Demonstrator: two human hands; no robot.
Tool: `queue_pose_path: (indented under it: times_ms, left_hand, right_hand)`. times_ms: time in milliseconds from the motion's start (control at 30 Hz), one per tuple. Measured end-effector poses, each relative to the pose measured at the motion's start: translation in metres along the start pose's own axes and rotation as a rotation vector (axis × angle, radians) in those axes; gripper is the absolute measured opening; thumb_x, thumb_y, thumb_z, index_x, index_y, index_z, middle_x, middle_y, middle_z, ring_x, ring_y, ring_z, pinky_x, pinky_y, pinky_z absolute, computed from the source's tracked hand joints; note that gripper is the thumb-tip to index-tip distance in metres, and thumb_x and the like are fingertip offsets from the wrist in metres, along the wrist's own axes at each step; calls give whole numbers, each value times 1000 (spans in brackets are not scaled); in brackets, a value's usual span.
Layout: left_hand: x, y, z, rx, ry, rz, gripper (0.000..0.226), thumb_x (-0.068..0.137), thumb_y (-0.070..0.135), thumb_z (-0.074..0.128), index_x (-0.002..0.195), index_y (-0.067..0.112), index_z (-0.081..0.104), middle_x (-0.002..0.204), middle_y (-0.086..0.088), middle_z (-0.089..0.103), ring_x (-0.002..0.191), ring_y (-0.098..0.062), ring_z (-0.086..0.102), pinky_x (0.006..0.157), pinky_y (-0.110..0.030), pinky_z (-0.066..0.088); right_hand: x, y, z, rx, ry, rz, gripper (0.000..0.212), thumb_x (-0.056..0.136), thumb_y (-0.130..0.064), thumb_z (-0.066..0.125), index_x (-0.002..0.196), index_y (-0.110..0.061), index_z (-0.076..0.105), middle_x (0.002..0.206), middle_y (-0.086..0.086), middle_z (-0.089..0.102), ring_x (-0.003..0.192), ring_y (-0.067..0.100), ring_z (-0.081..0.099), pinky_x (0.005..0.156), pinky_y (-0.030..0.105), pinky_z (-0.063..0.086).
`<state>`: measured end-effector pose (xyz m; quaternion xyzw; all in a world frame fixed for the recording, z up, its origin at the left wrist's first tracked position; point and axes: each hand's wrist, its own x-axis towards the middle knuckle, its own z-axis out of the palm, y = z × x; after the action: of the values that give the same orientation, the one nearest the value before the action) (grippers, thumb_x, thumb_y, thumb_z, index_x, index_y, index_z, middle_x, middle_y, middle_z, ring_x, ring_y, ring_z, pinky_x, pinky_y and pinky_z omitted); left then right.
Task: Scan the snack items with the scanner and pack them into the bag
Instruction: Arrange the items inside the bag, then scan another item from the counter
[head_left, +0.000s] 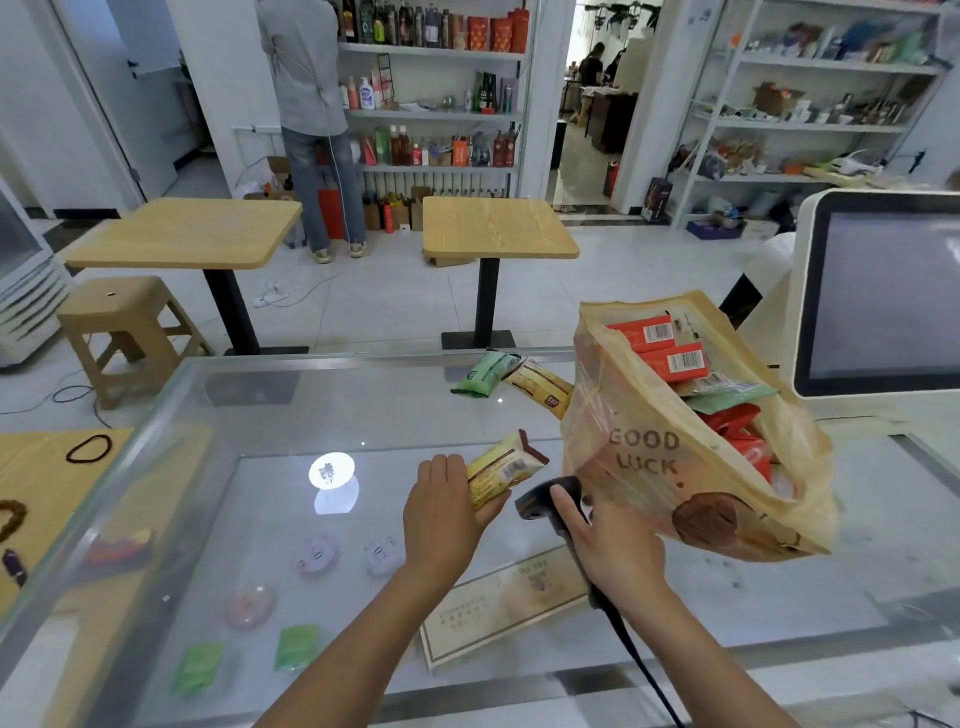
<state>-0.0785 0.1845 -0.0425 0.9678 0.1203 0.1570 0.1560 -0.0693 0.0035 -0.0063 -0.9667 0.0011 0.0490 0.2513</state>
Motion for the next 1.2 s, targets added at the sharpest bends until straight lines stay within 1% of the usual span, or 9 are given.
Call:
queue_pose_path:
  times_ms: [67, 167, 333, 467, 667, 767, 867, 967, 1200]
  left_hand:
    - [4, 24, -8, -11, 177, 136, 55, 67, 57, 74, 93, 14, 50, 87, -1, 52, 77, -17, 48, 56, -23, 36]
    - [10, 72, -21, -65, 355, 321, 56, 58, 51, 76, 88, 13, 48, 81, -3, 52, 72, -19, 48, 55, -24, 37]
    - [23, 140, -36, -254, 315, 394, 66, 71, 60, 63, 115, 14, 47, 111, -8, 47, 101, -22, 42, 80, -29, 44]
    - [36, 173, -46, -666, 50, 171, 61, 83, 61, 51, 135, 35, 32, 123, 2, 27, 121, -20, 28, 91, -31, 39]
    - [62, 194, -20, -410, -243, 1, 52, 91, 64, 32, 138, 43, 32, 122, -4, 51, 110, -24, 53, 71, -32, 43]
    - [65, 202, -17, -508, -184, -74, 36, 93, 51, 45, 112, 25, 62, 109, 3, 60, 98, -15, 58, 75, -29, 47]
    - [64, 209, -26, -688, -62, -134, 12, 92, 16, 55, 97, 19, 66, 106, 0, 61, 88, -5, 54, 65, -7, 36]
    - [62, 211, -36, -771, 7, -176, 22, 87, 1, 52, 93, 18, 66, 107, 0, 60, 85, 0, 50, 62, 1, 36]
    - [61, 202, -41, -660, -18, -327, 41, 84, 4, 57, 120, 23, 59, 133, -3, 43, 109, -17, 50, 81, -24, 45]
  right_hand:
    - [-8, -11, -21, 198, 108, -146, 46, 90, -64, 31, 102, -28, 57, 86, -11, 64, 81, 6, 63, 64, 22, 44]
    - [-8, -23, -60, 852, -94, -23, 30, 96, -41, 47, 100, -15, 63, 80, -2, 71, 66, 11, 69, 67, 27, 59]
    - [6, 11, -114, 1085, 122, 84, 15, 88, -34, 64, 93, -20, 67, 82, -5, 74, 74, 8, 72, 61, 21, 55]
    - [33, 53, -148, 1111, 377, 212, 48, 81, -50, 66, 117, -19, 60, 101, -1, 70, 91, 16, 67, 76, 33, 55]
    - [78, 85, -158, 1101, 283, 206, 30, 85, -36, 68, 108, -18, 62, 93, -1, 71, 80, 13, 71, 72, 30, 55]
    - [87, 97, -161, 1171, 170, 129, 15, 87, -31, 67, 95, -19, 64, 90, 3, 75, 81, 18, 74, 76, 32, 58]
    - [87, 99, -156, 1135, 14, 23, 21, 86, -27, 67, 103, -16, 65, 90, 5, 76, 83, 19, 74, 76, 32, 59]
    - [86, 89, -145, 990, -235, 6, 32, 85, -27, 70, 111, -11, 65, 92, 6, 76, 82, 20, 74, 68, 28, 59]
    - [99, 95, -156, 488, -15, -19, 69, 64, -70, 67, 112, -26, 40, 92, -2, 62, 81, 17, 67, 73, 42, 58]
